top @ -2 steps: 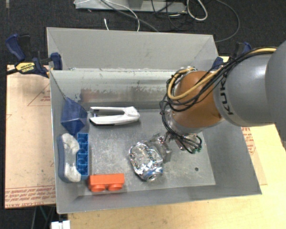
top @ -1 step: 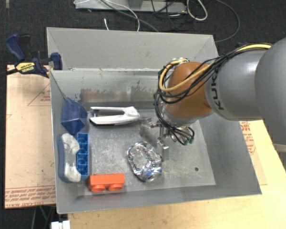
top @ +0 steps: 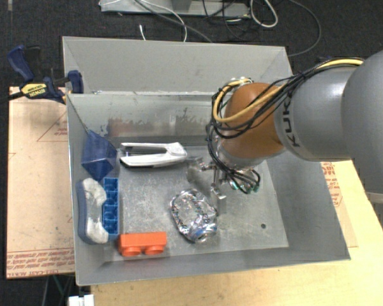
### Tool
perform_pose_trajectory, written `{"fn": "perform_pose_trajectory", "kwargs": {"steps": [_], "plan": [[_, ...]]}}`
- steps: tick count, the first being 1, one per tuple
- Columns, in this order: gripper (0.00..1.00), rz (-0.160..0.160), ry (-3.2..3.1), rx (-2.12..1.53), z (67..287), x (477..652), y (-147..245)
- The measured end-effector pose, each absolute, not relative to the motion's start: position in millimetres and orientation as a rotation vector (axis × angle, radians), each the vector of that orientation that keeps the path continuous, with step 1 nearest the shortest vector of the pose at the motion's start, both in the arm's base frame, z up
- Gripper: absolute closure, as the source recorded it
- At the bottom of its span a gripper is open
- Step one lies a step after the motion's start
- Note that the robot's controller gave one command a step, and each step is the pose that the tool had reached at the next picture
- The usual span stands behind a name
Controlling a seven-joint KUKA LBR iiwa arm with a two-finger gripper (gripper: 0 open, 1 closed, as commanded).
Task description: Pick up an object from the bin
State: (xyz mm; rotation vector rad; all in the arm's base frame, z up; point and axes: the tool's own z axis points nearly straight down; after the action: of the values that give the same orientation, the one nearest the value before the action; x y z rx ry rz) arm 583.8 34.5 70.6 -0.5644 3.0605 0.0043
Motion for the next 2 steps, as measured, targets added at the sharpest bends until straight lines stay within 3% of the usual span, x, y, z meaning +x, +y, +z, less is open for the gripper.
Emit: {"fn": "perform_pose_trajectory", "kwargs": {"steps": [2], "plan": [[0.0,0.004,3.06,-0.565,70.6,583.8,34.6]]}}
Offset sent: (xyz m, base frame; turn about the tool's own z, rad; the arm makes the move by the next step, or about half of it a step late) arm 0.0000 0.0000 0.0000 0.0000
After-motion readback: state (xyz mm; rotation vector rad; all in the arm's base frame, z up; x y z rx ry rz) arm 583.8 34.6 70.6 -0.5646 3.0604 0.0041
